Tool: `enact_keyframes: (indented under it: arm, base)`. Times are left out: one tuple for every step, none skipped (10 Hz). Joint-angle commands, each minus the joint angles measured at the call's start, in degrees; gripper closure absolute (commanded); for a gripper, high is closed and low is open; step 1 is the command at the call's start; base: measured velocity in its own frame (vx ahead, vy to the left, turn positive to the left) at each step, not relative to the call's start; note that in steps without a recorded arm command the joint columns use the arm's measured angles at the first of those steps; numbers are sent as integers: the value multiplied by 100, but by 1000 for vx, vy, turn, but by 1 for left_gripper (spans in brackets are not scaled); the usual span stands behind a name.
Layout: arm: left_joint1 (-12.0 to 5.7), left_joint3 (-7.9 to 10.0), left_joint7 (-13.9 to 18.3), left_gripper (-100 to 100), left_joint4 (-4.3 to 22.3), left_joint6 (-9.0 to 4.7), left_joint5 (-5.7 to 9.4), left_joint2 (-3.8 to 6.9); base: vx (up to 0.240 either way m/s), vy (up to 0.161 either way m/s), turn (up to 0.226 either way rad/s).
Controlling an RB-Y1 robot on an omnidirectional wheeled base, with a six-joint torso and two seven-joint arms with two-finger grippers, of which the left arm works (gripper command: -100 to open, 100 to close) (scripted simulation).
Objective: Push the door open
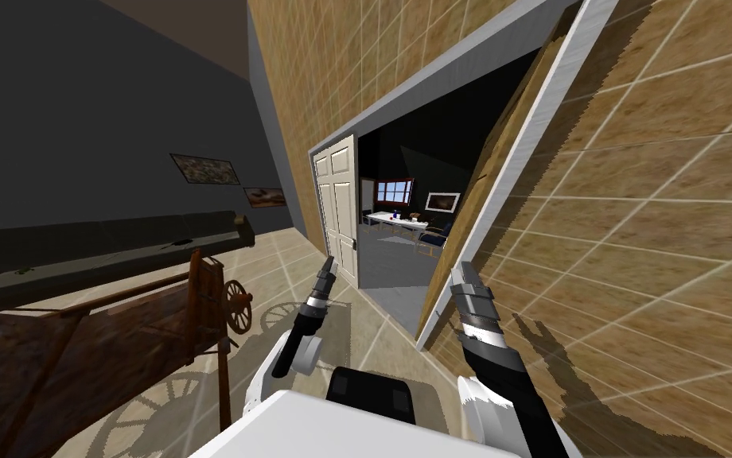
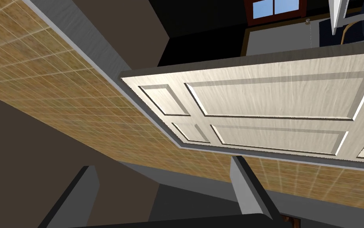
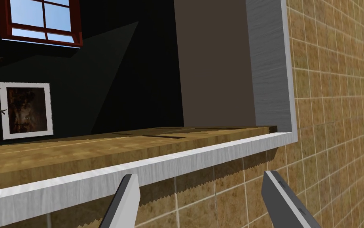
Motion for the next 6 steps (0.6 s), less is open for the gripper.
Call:
enact_keyframes:
  arm:
    - [-51, -41, 15, -100, 176, -48, 21, 19]
    - [-86, -63, 26, -100, 282, -73, 35, 31]
    - [-121, -86, 36, -100, 388, -98, 48, 43]
    - [-155, -109, 46, -100, 494, -123, 62, 55]
    - [-227, -155, 67, -100, 711, -174, 90, 77]
    - [-264, -180, 77, -100, 824, -201, 104, 86]
  base:
    - [80, 61, -42]
    - [85, 68, -53]
    - [90, 64, -52]
    - [92, 66, -46]
    - [141, 80, -84]
    - [125, 117, -65]
